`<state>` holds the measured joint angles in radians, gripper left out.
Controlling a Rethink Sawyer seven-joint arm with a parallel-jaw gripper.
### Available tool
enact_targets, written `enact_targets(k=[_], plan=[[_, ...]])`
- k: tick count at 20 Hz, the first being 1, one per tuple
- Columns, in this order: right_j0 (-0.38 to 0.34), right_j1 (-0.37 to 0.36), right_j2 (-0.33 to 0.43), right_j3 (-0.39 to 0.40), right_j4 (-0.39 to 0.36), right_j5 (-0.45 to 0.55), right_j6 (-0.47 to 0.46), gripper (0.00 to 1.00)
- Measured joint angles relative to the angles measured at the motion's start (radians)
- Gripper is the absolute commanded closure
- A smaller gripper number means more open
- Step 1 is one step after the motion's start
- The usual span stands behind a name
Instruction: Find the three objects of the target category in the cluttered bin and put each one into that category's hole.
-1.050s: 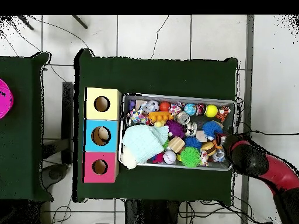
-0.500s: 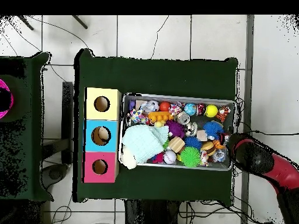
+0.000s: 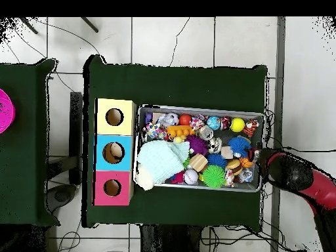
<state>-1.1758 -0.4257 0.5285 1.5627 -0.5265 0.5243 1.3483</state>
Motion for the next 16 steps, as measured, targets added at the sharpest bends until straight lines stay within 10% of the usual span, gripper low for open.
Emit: enact_targets(k=[16], plan=[[0.013,0.081,0.062,-0.132,0.003,0.082,0.000,0.00]])
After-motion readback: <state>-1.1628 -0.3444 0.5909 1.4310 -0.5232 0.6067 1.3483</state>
